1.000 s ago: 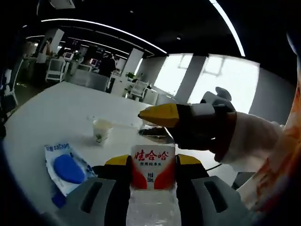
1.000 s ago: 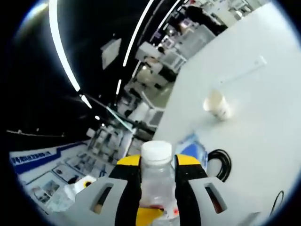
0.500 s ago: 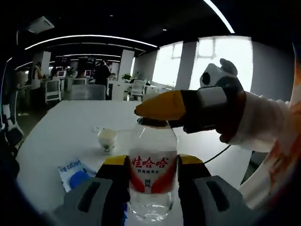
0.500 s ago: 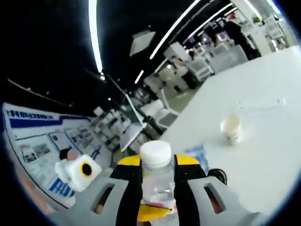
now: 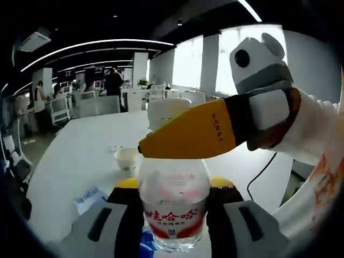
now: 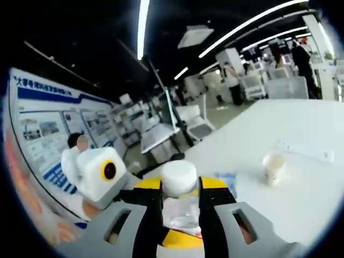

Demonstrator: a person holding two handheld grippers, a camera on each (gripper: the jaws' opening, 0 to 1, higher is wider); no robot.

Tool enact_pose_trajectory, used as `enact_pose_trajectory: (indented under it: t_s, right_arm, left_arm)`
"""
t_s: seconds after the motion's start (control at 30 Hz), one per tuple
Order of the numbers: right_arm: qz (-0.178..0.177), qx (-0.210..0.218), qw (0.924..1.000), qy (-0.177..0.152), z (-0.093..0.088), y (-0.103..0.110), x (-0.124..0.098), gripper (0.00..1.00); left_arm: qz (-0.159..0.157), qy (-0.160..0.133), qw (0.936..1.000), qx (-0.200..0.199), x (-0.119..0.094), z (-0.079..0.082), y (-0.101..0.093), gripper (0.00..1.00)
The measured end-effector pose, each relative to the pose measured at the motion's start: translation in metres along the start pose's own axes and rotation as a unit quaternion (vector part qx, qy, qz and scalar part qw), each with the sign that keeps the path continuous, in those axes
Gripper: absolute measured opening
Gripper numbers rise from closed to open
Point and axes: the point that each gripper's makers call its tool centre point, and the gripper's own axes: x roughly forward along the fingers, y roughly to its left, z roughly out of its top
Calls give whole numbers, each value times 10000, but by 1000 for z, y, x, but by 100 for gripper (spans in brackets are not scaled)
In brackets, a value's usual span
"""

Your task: Arrange the tabletop items into an orderly group along one side of the table until the central work area is clear of visible clutter.

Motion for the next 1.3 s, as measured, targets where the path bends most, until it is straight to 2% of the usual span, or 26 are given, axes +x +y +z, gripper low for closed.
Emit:
enact_pose_trajectory:
  t_s: [0.07, 0.37, 0.6, 0.73, 0.83, 0.9, 1.0, 1.17, 1.23, 1.3]
  right_arm:
    - [30, -21, 10000, -39, 1, 0, -1, 23]
    - [26, -137, 9999, -63, 4, -2, -5, 24]
    - [21, -221, 9997, -81, 0, -3, -5, 26]
    - [-187, 129, 9993, -309, 1, -17, -14, 36]
    - [-283, 246, 9986, -363, -4, -23, -26, 35]
    - [-494, 243, 9978, -366, -12, -32, -40, 33]
    - [-768, 424, 9949, -505, -22, -42, -62, 38]
    - [-1466, 584, 9870, -298, -61, -58, -104, 41]
    - [-1638, 665, 9840, -226, -75, -61, -115, 43]
    - [-1794, 923, 9791, -272, -89, -62, -127, 43]
  left_arm:
    - [85, 6, 9999, 100, -1, 0, 1, 44]
    - [55, 13, 9999, 129, 3, 4, -2, 42]
    - [-23, -49, 9996, -292, 4, -2, -2, 42]
    - [81, -109, 9995, -290, 2, -4, 6, 41]
    - [192, -57, 9995, -229, 2, -7, 18, 42]
    - [290, -56, 9991, -311, 2, -8, 28, 42]
    - [355, -14, 9988, -326, 5, -10, 37, 42]
    - [394, 55, 9982, -444, 11, -13, 52, 43]
    - [437, 89, 9980, -446, 16, -13, 60, 43]
    - [512, 79, 9979, -386, 21, -10, 71, 43]
